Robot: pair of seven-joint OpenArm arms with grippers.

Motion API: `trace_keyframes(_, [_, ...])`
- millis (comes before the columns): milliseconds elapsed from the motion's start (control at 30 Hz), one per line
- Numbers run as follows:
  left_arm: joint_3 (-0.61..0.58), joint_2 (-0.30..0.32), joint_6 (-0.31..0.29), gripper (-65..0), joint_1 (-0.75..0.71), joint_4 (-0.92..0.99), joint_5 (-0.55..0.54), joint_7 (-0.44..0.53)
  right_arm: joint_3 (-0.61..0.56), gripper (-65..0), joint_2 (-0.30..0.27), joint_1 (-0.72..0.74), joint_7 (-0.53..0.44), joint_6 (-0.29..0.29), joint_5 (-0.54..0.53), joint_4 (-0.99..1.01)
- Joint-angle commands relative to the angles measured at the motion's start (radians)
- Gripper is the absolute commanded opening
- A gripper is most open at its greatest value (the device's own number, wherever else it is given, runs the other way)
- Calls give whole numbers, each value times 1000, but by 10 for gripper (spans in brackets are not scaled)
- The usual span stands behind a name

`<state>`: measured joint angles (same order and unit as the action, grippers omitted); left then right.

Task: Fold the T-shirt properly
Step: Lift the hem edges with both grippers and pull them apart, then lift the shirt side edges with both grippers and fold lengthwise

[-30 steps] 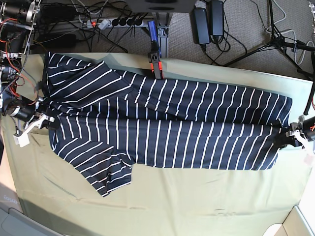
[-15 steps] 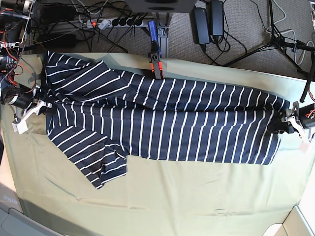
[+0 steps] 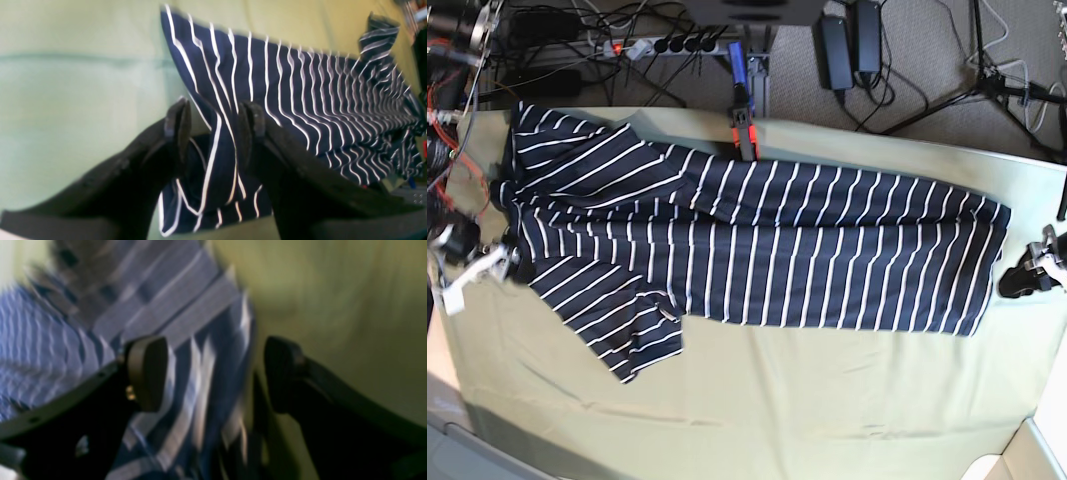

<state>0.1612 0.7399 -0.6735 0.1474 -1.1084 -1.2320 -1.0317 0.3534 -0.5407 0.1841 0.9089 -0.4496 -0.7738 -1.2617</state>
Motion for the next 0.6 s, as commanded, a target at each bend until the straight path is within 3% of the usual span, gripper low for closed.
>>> trace_keyframes(0, [12,25,-25,-379,19,-19,-21,15,9,-207,-26,44,-20,-78,-5,-14])
trace_keyframes(133, [9,19,-25,-379,19,-24,-21,16,-1,-207,-20,153,-72,-78,103,44])
trace_keyframes(267, [9,16,-25,-379,19,-24,-24,18,-31,-207,-3,255,-117,-77,118,208])
trace_keyframes(567, [9,9,-25,-379,18,-25,-30,18,-83,-207,108,364,-259,-78,208,510])
